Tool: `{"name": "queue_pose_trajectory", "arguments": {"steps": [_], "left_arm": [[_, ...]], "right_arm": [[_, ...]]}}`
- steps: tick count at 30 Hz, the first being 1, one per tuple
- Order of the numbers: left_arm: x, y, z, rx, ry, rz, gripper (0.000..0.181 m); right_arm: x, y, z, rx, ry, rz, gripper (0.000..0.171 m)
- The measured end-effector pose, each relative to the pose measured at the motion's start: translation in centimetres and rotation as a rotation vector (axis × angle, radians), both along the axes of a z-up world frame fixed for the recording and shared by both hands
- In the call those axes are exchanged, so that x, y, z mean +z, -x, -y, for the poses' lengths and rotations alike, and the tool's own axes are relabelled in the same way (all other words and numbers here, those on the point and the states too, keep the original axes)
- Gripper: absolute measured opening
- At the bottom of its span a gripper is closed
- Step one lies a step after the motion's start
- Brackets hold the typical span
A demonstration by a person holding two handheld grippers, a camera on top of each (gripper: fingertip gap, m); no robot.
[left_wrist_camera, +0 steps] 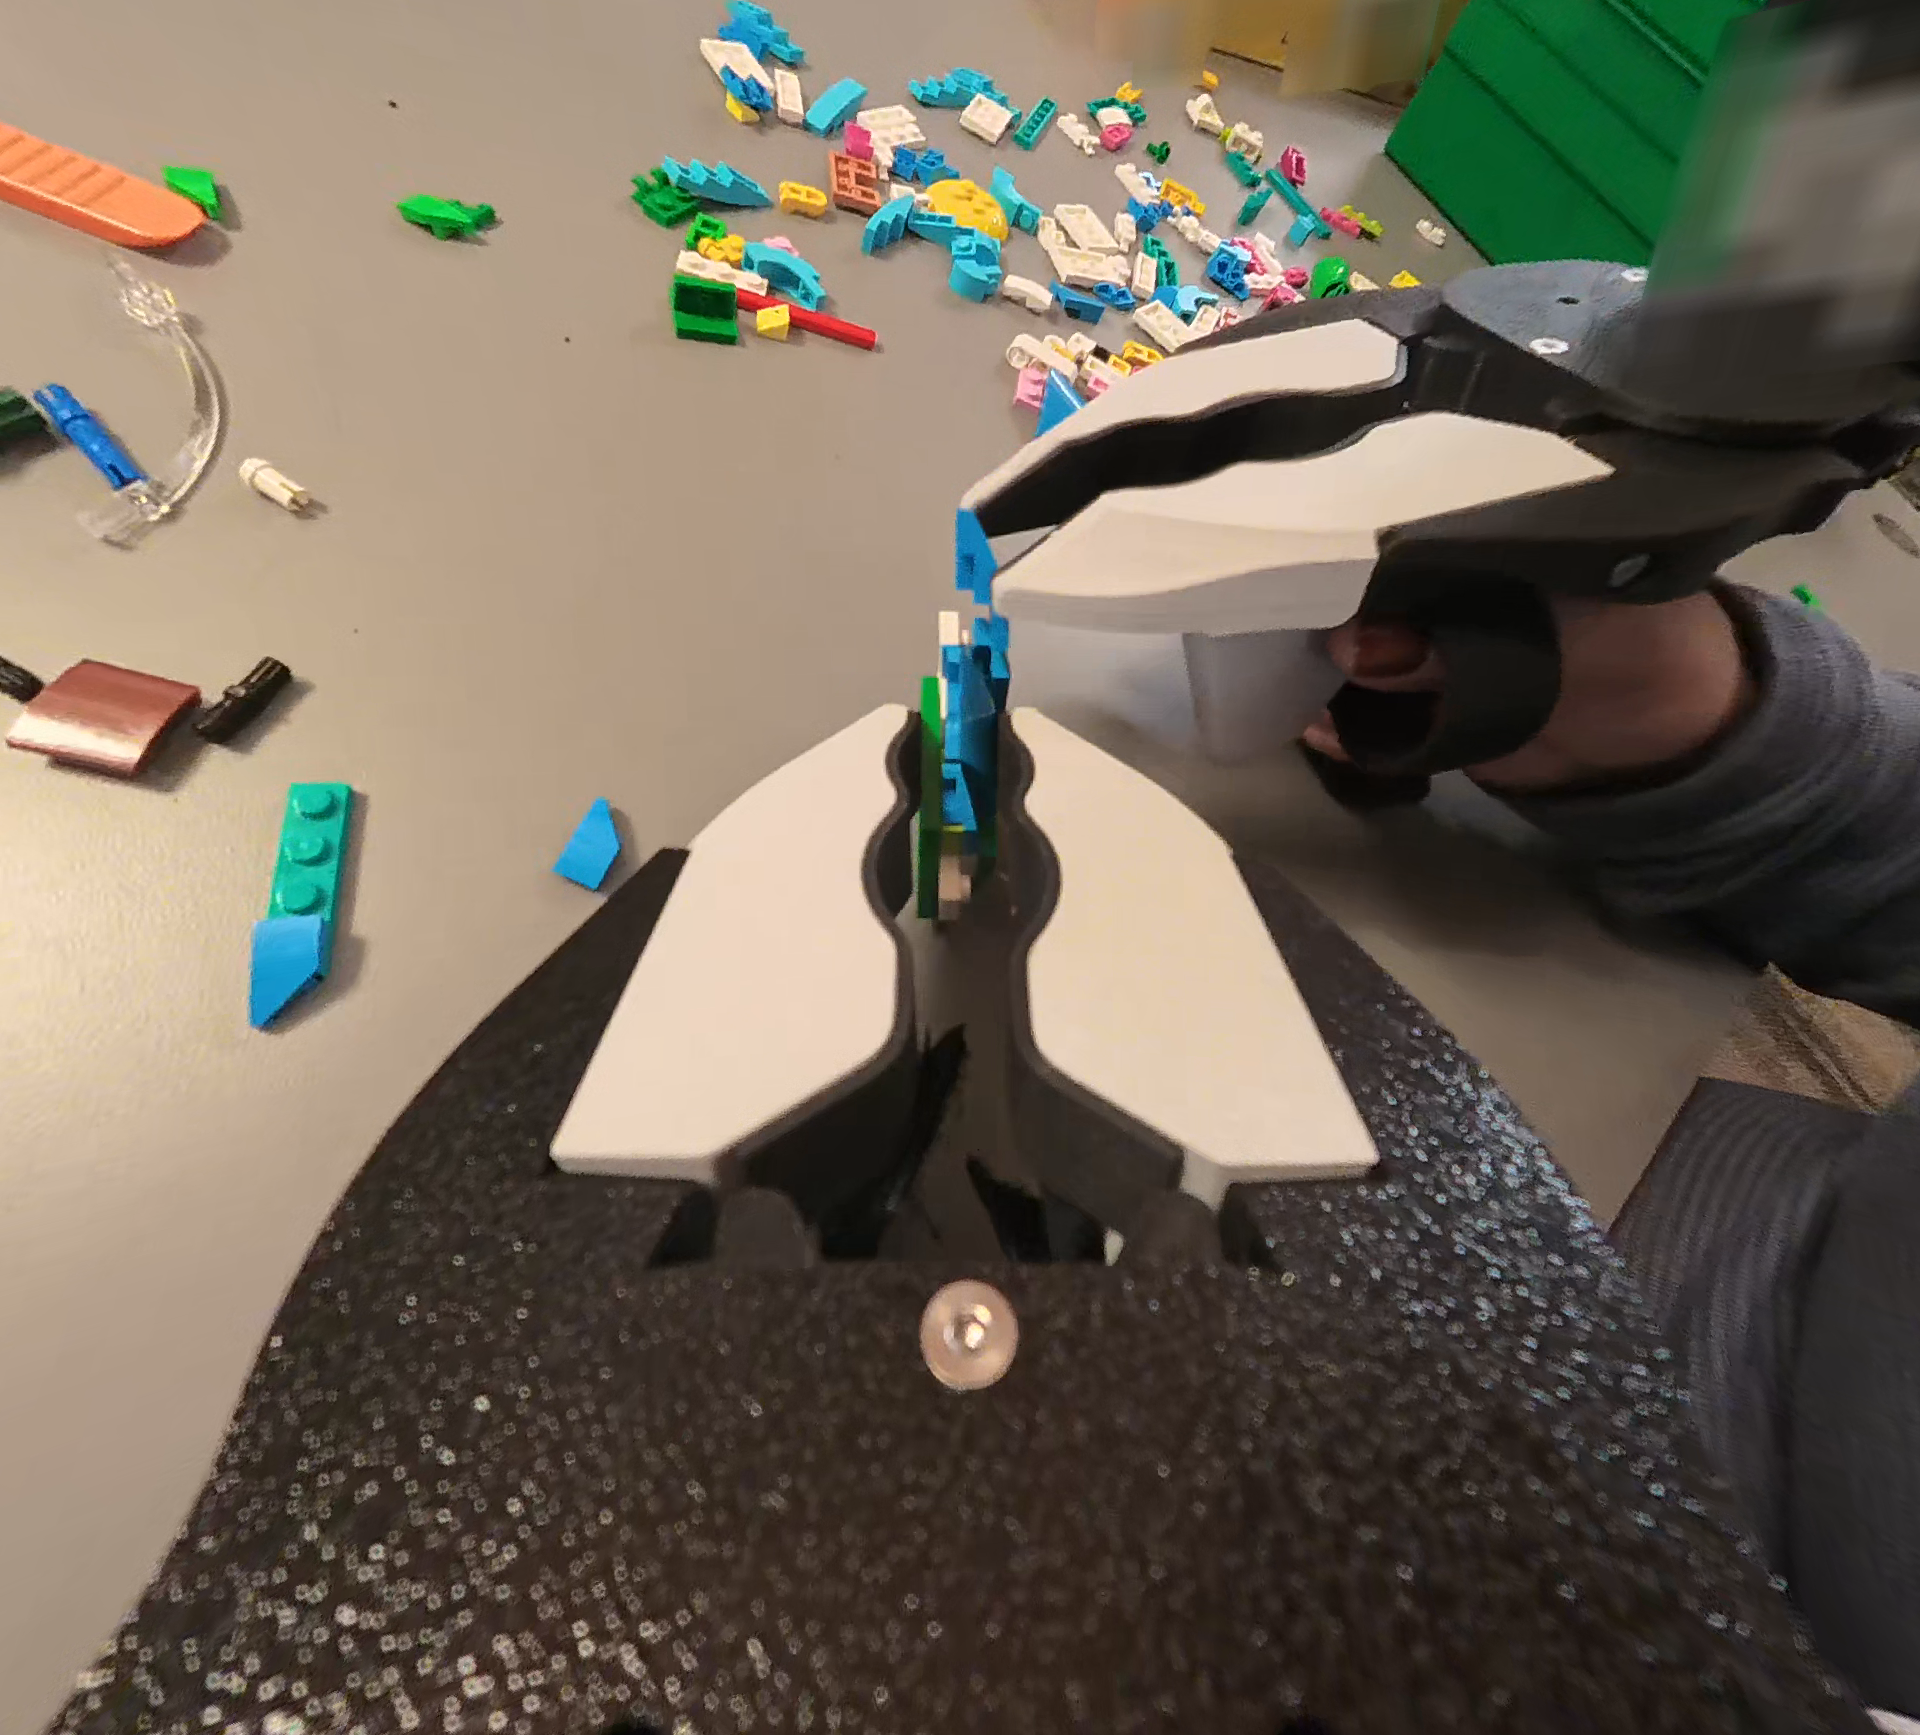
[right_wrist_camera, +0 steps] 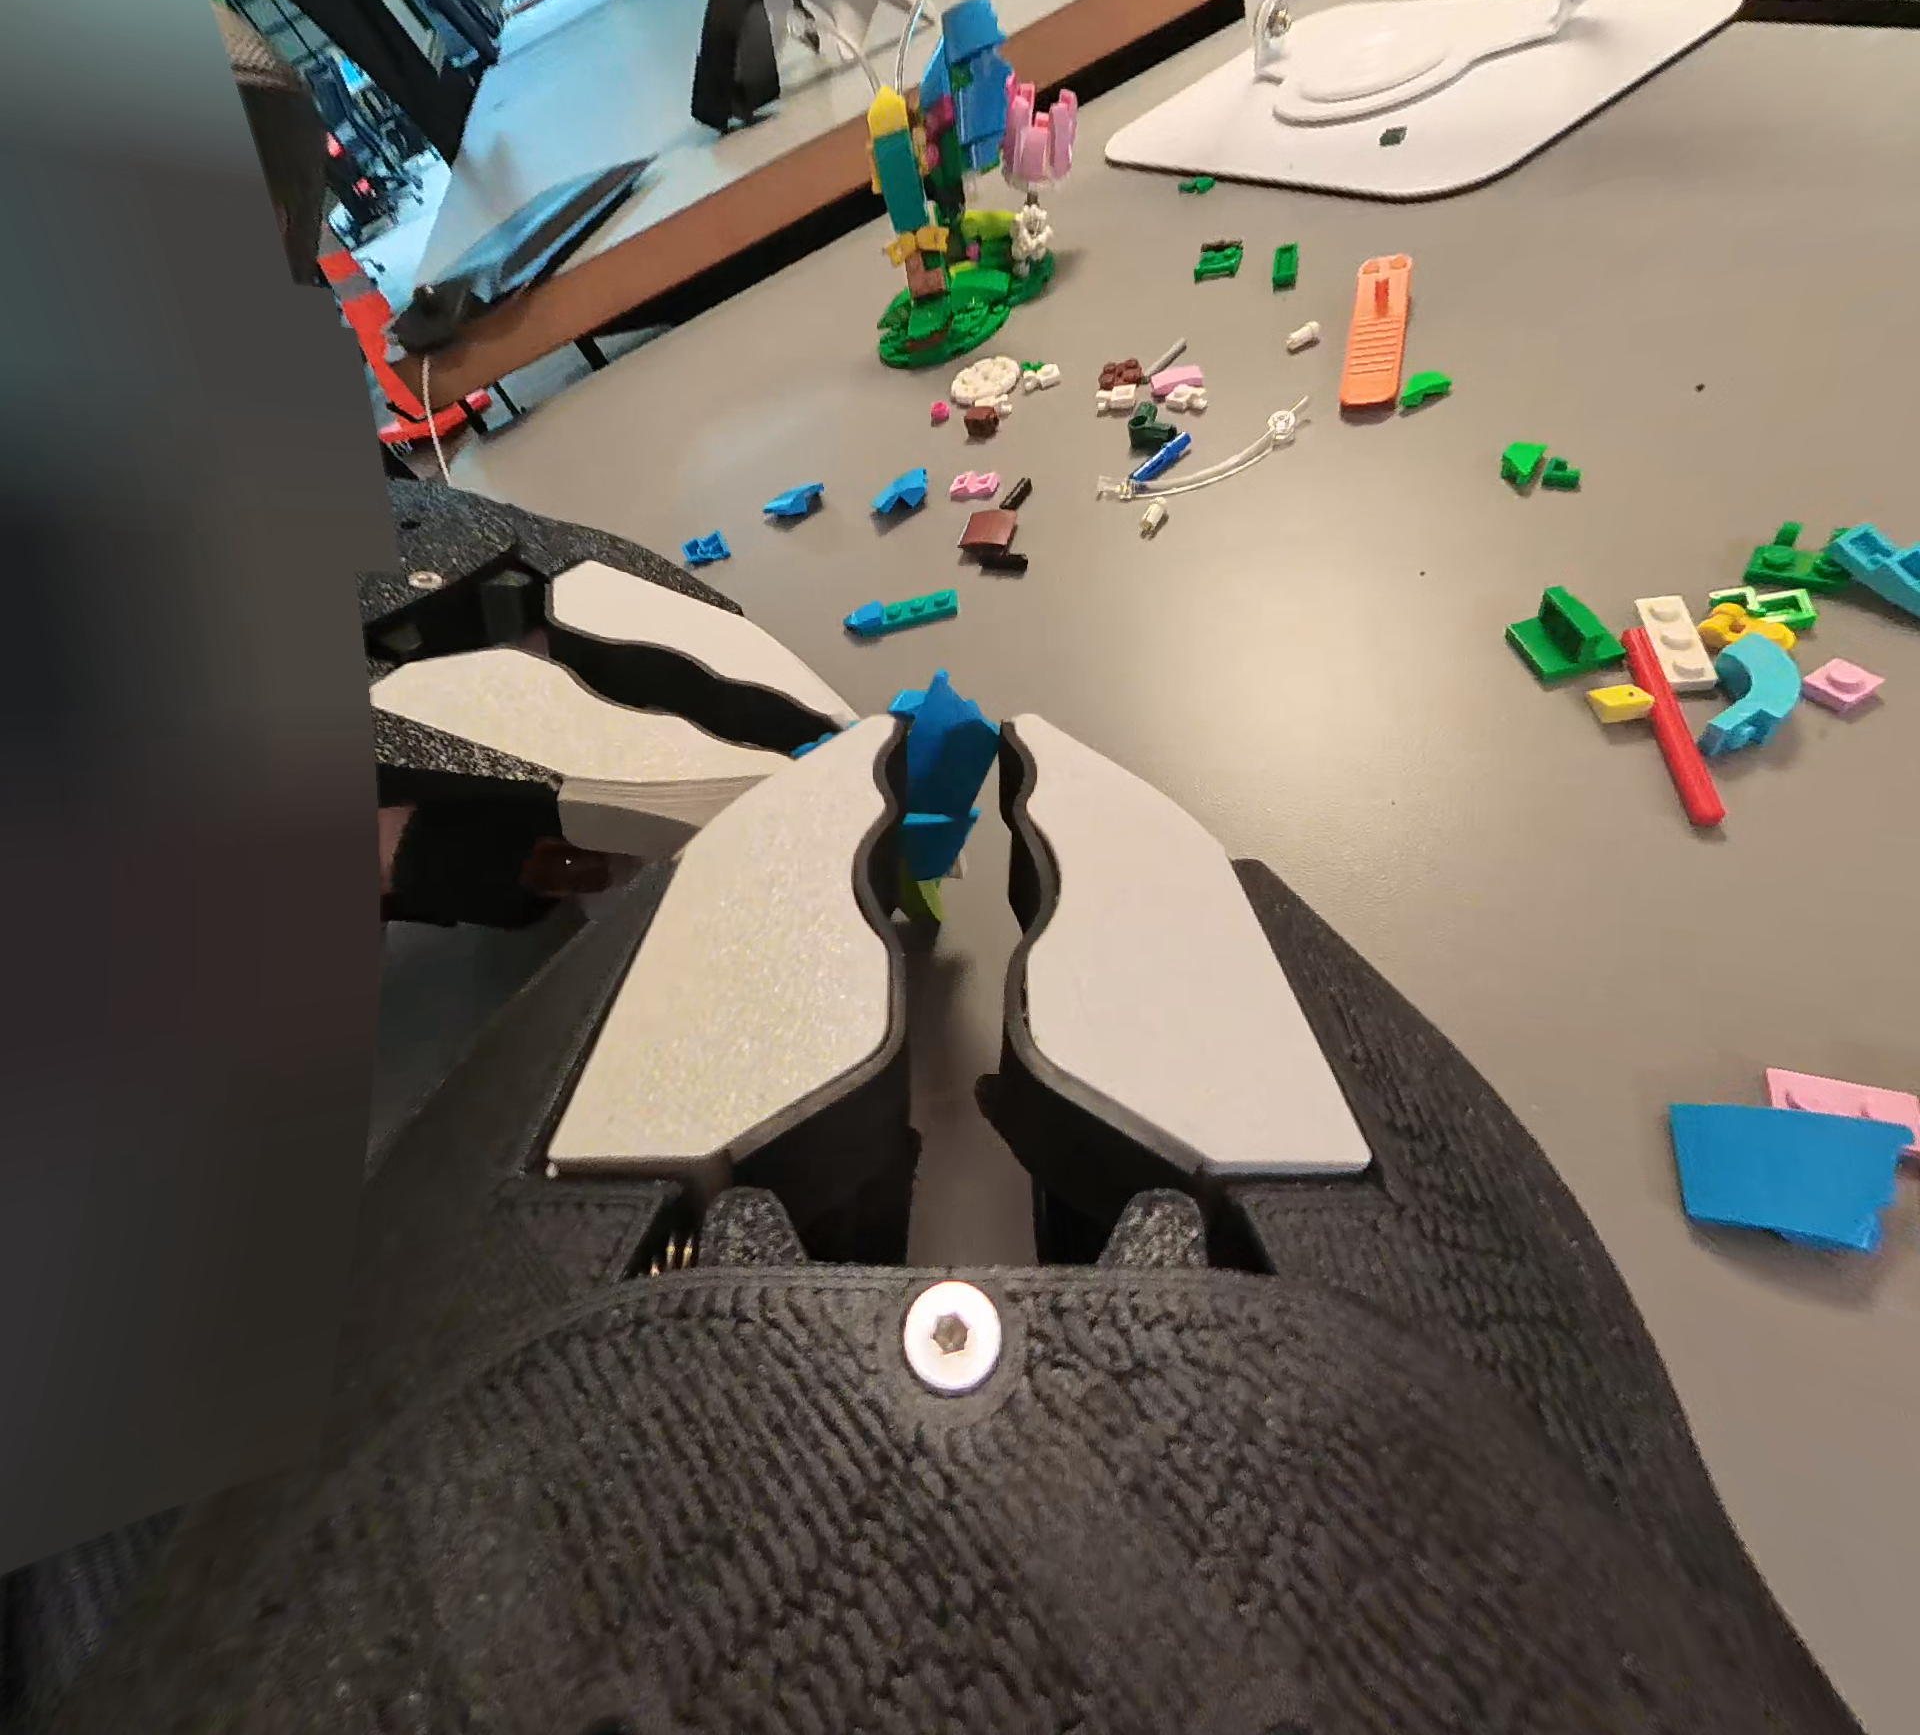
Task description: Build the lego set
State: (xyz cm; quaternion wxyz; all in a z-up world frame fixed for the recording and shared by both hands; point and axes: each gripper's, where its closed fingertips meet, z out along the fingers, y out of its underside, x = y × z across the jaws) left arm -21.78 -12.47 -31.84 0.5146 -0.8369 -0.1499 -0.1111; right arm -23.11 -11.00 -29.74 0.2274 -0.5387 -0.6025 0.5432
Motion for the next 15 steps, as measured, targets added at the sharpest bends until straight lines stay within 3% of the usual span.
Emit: {"name": "queue_pose_trajectory", "arguments": {"steps": [15], "left_arm": [[-0.28,0.06,-0.33,-0.019,0.021,-0.017,0.02]], "right_arm": [[-0.58,0.09,0.2,-0.013,-0.074,0.025,0.014]]}}
